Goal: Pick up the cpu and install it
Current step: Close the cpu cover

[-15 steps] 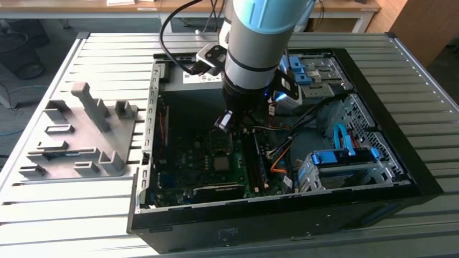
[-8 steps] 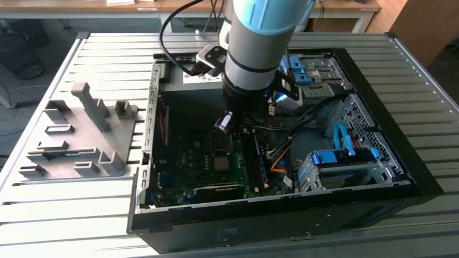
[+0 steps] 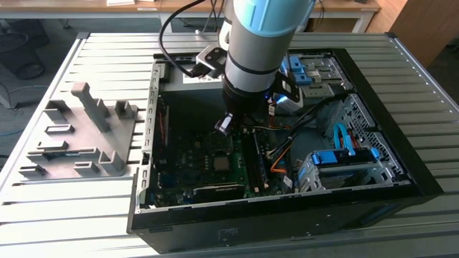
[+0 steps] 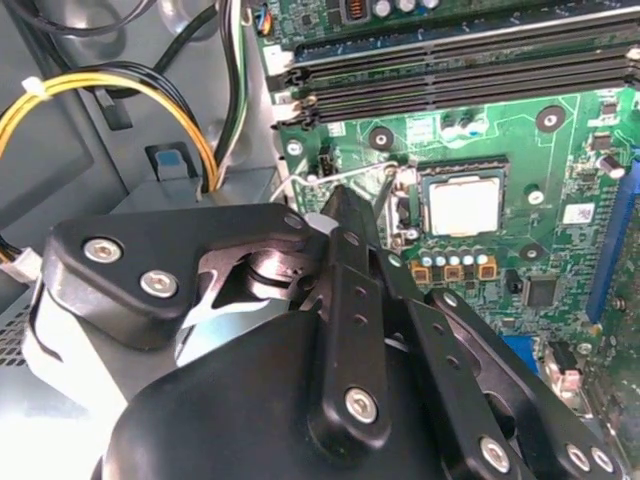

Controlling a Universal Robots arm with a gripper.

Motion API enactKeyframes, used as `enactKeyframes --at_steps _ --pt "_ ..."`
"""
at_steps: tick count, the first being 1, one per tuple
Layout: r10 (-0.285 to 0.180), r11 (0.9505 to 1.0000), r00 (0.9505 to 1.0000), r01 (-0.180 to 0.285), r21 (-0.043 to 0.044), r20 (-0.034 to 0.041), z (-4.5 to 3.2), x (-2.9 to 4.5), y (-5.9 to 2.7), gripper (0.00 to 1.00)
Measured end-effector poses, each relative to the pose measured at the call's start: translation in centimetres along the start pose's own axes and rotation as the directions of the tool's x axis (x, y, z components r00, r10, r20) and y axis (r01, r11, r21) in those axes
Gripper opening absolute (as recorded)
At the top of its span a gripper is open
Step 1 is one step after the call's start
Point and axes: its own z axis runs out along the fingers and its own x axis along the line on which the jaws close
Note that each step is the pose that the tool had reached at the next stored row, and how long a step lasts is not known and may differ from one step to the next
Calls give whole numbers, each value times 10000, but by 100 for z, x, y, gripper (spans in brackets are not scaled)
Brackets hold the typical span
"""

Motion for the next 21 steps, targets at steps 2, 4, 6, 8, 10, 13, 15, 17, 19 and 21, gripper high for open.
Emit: enactKeyframes --at_steps 2,4,6,8,10,13,15,17,19,21 --pt "-1 10000 10000 1 0 0 -2 10 -7 10" --pt "-3 10000 10000 3 0 -1 -4 20 -16 10" --pt "-4 10000 10000 4 0 -1 -7 35 -27 10" --pt "-5 10000 10000 5 0 -1 -11 53 -41 10" --pt "-6 10000 10000 6 0 -2 -14 68 -53 10" --pt "-8 10000 10000 8 0 -3 -19 92 -71 10" --pt "-10 10000 10000 10 0 -2 -23 109 -85 10" --pt "-12 10000 10000 12 -1 -2 -27 130 -101 10" --pt "-14 10000 10000 14 -1 -2 -30 148 -116 10" --pt "-16 10000 10000 16 -1 -3 -33 162 -126 10"
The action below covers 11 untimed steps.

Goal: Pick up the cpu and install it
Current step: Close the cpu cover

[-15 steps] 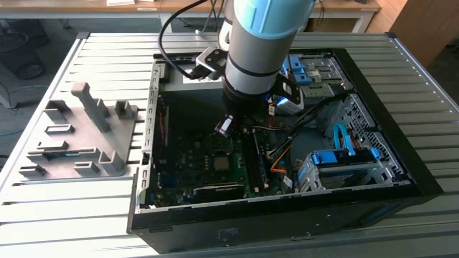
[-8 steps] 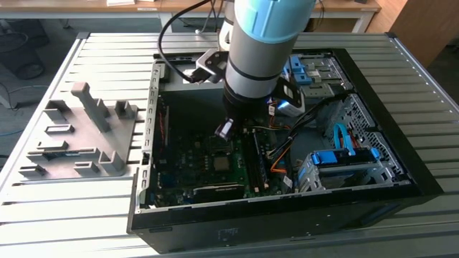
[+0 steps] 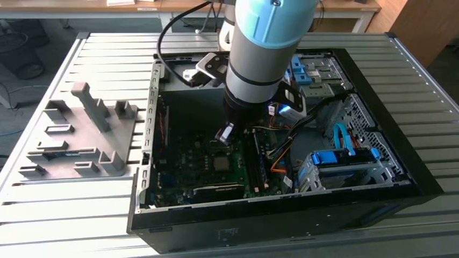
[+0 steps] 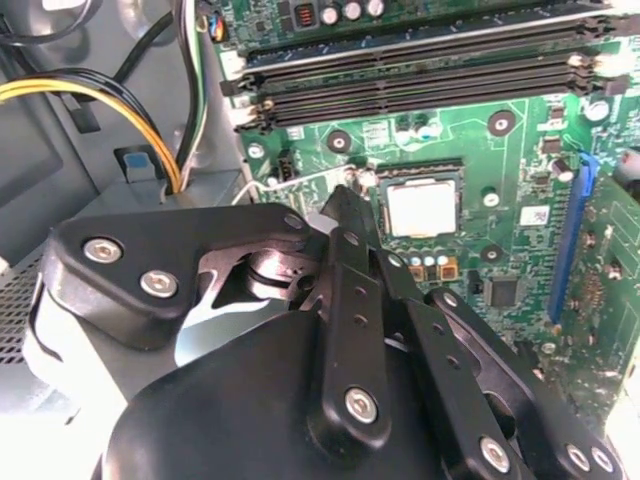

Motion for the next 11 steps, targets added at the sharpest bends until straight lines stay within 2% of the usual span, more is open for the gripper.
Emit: enactKeyframes --at_steps 5,9,11 --pt "-8 10000 10000 8 18 -23 -2 15 -10 10" --pt "-10 9999 9999 12 129 -167 -1 18 -9 10" --pt "-28 9999 9998 31 137 -183 -1 19 -10 10"
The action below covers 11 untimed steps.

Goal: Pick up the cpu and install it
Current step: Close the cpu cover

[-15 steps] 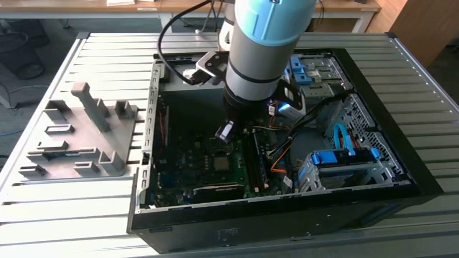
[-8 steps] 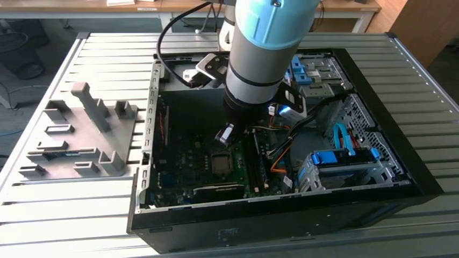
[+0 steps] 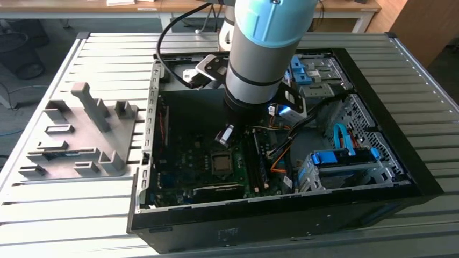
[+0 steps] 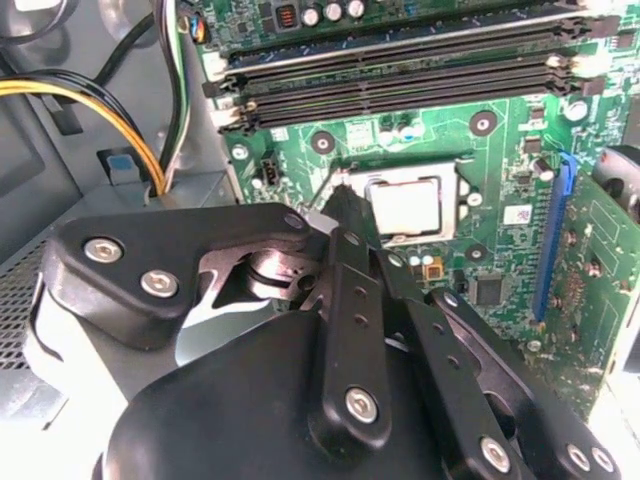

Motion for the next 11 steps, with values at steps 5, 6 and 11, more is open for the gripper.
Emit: enactKeyframes --at_steps 5,6,11 --pt "6 10000 10000 -5 70 -89 3 -9 -8 10" --pt "10 9999 9999 -9 107 -136 4 -16 -11 10" --pt "24 9998 9997 -18 199 -258 7 -63 -21 10"
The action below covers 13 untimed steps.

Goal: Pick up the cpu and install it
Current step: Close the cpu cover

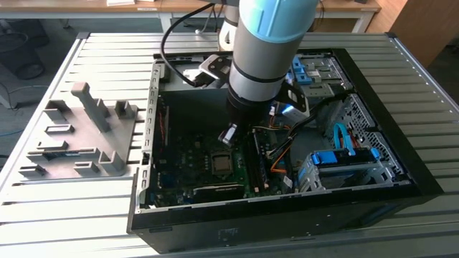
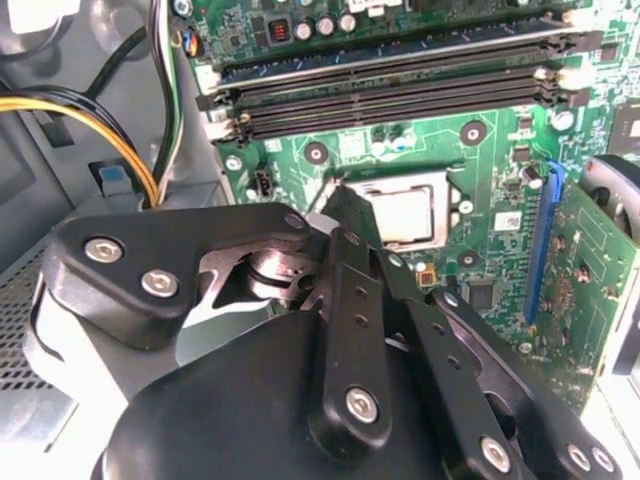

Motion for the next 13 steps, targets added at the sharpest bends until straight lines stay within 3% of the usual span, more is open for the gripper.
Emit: enactKeyframes --at_steps 7,13 --pt "14 10000 9999 -12 98 -133 6 -86 12 10" --pt "15 9999 9999 -13 110 -154 9 -137 19 10"
